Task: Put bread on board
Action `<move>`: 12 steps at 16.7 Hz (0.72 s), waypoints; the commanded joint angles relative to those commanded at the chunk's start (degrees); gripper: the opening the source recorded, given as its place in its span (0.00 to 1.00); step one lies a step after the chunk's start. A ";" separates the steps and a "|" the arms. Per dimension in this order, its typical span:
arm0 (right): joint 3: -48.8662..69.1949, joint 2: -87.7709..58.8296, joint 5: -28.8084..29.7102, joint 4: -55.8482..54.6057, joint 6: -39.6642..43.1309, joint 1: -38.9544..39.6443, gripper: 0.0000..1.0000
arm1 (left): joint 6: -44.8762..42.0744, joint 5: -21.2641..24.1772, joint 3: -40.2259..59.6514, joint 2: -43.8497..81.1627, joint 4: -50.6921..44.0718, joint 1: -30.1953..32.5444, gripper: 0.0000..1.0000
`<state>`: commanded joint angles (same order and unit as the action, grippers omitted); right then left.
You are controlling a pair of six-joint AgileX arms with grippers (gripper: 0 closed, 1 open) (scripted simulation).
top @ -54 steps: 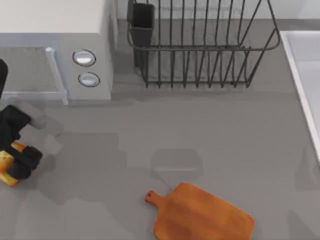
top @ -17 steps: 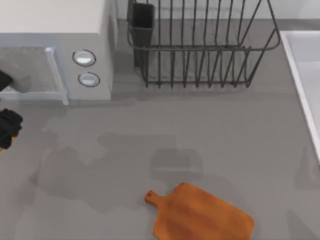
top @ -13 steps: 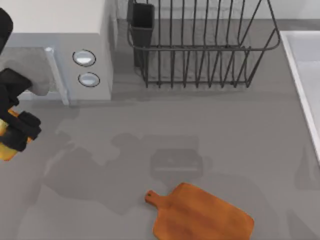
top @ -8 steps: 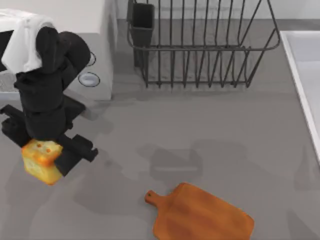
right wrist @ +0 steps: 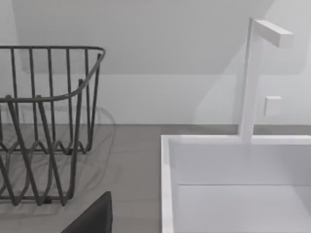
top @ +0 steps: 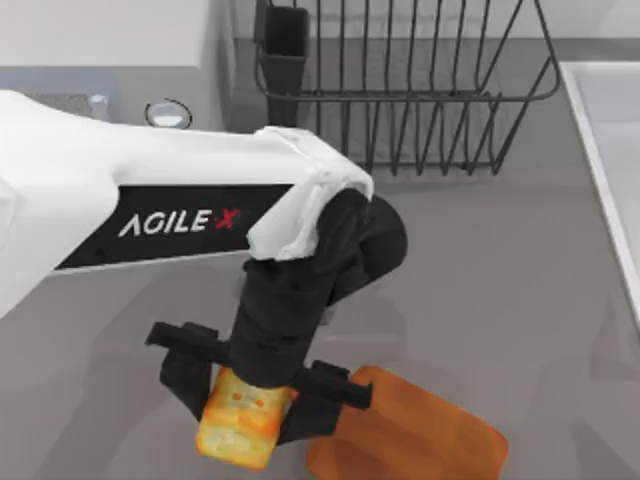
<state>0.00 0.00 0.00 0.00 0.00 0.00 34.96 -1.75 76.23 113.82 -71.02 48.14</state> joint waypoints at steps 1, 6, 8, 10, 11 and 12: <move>0.00 0.00 0.00 0.00 0.00 0.00 1.00 | 4.92 0.45 1.58 0.69 0.65 2.48 0.00; 0.00 0.00 0.00 0.00 0.00 0.00 1.00 | 20.90 1.61 10.32 1.37 5.73 10.41 0.00; 0.00 0.00 0.00 0.00 0.00 0.00 1.00 | 23.05 1.63 12.37 1.24 6.97 11.49 0.00; 0.00 0.00 0.00 0.00 0.00 0.00 1.00 | 23.28 1.62 12.62 1.23 7.11 11.61 0.00; 0.00 0.00 0.00 0.00 0.00 0.00 1.00 | 23.28 1.62 12.62 1.23 7.11 11.61 0.00; 0.00 0.00 0.00 0.00 0.00 0.00 1.00 | 23.28 1.62 12.62 1.23 7.11 11.61 0.00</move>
<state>0.00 0.00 0.00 0.00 0.00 0.00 58.24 -0.13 88.85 115.05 -63.91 59.75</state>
